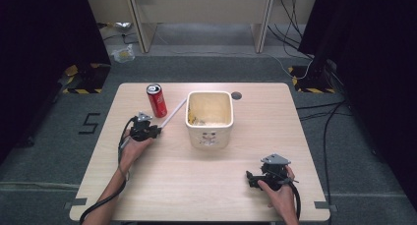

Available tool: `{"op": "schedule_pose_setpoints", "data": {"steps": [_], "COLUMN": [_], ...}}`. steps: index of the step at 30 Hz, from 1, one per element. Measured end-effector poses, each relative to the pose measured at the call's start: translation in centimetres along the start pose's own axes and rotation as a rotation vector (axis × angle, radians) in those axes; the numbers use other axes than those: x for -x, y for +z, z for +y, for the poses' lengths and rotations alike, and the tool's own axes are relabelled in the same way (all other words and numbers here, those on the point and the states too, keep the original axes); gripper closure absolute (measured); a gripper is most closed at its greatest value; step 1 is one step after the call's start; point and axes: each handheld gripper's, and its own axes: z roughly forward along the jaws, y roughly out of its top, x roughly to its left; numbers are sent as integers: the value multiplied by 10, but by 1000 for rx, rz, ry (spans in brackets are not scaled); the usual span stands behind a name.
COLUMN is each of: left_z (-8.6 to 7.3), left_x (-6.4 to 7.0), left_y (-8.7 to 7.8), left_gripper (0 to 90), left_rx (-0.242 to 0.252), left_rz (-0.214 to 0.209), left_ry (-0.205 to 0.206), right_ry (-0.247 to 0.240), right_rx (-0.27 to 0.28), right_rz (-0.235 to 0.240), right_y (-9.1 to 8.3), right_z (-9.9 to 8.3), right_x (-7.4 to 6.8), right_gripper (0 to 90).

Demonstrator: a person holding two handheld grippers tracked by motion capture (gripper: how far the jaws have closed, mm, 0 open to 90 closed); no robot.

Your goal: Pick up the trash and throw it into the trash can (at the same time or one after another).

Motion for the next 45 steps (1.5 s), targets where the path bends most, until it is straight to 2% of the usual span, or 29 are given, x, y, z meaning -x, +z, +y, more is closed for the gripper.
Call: {"op": "schedule_pose_setpoints", "data": {"steps": [5,9,20,35,38,41,45], "left_z": [1,1,13,34,42,45,52], "left_x": [1,1,5,12,14,16,20], "left_y": [0,-3,-28,-68,-82,-89,-106], "left_gripper": [786,788,789,789,789,789,788], "left_rx": [-4,16,80,143,156,163,174], "left_rz": [3,-10,-38,-71,-82,-83,-110], "left_ry": [-9,-20,-14,35,58,72,94], "right_ry": [0,0,0,0,1,2,3], "right_rx": [0,0,0,0,-2,-2,-2], "right_rz": [0,0,0,0,1,1,2], "right_y": [0,0,0,0,0,0,0], "right_z": [0,0,0,0,0,0,0], "right_x": [0,0,0,0,0,0,0], "right_gripper": [22,22,23,22,20,20,19]}}
